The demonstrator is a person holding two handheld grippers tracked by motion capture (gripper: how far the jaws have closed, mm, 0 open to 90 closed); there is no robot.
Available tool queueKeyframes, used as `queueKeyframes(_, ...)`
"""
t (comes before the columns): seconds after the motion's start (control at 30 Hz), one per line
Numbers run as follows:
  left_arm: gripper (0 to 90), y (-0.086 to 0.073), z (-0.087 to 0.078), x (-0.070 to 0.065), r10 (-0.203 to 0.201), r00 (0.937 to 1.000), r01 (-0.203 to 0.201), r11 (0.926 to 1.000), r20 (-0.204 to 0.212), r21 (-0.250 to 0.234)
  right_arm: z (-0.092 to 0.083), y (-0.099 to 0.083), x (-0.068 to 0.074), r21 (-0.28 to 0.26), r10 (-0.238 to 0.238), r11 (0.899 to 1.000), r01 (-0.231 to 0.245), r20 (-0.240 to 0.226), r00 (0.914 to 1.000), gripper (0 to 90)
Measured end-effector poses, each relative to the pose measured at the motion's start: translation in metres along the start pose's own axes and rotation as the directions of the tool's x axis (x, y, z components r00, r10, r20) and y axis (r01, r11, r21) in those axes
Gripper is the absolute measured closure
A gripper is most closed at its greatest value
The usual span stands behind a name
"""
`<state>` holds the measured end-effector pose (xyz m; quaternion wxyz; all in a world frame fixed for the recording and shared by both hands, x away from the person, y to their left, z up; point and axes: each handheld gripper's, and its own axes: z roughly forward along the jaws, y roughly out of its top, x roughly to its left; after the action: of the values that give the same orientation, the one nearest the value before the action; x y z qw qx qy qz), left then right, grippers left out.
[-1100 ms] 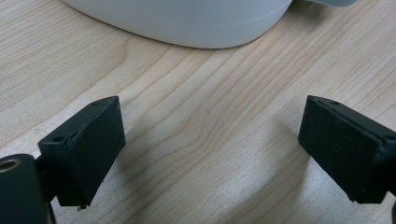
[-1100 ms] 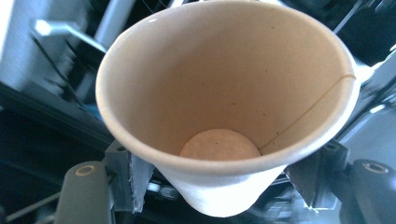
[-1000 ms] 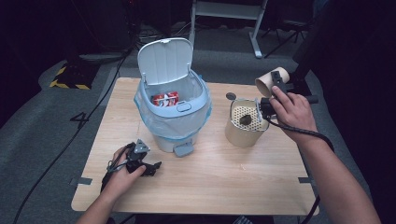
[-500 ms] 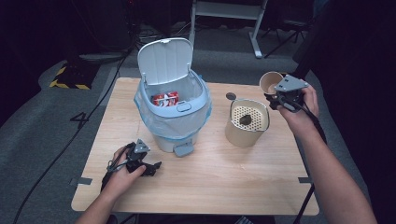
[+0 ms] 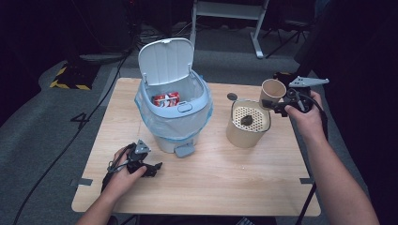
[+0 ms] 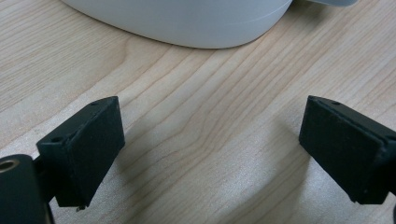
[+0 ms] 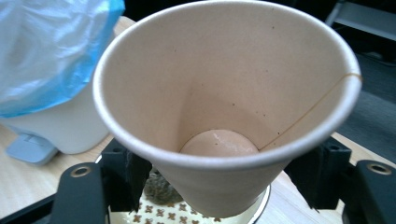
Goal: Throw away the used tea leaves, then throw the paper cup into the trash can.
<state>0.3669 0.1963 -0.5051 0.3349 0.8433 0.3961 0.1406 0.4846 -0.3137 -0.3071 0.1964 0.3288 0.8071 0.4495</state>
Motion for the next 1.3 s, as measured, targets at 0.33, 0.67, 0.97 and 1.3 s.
queueKeyframes(0.33, 6.4, 0.001, 0.001, 0.001, 0.007, 1.0000, -0.007, 1.0000, 0.002, 0.000, -0.004, 0.003, 0.001, -0.002, -0.035, 0.999, 0.035, -0.050, 0.9981, 30.0)
queueKeyframes(0.67, 6.0, 0.001, 0.001, 0.000, 0.008, 1.0000, -0.008, 1.0000, 0.001, 0.000, -0.003, 0.020, 0.005, -0.039, -0.051, 0.998, 0.048, -0.073, 0.9960, 30.0)
queueKeyframes(0.97, 5.9, 0.001, 0.001, 0.001, 0.013, 0.9999, -0.013, 0.9999, -0.004, 0.000, 0.009, 0.050, 0.019, -0.058, -0.097, 0.994, 0.090, -0.135, 0.9861, 29.9)
queueKeyframes(1.3, 5.8, 0.001, 0.001, 0.002, 0.019, 0.9998, -0.019, 0.9998, 0.008, 0.003, 0.031, 0.092, 0.043, -0.102, -0.146, 0.987, 0.125, -0.228, 0.9627, 29.9)
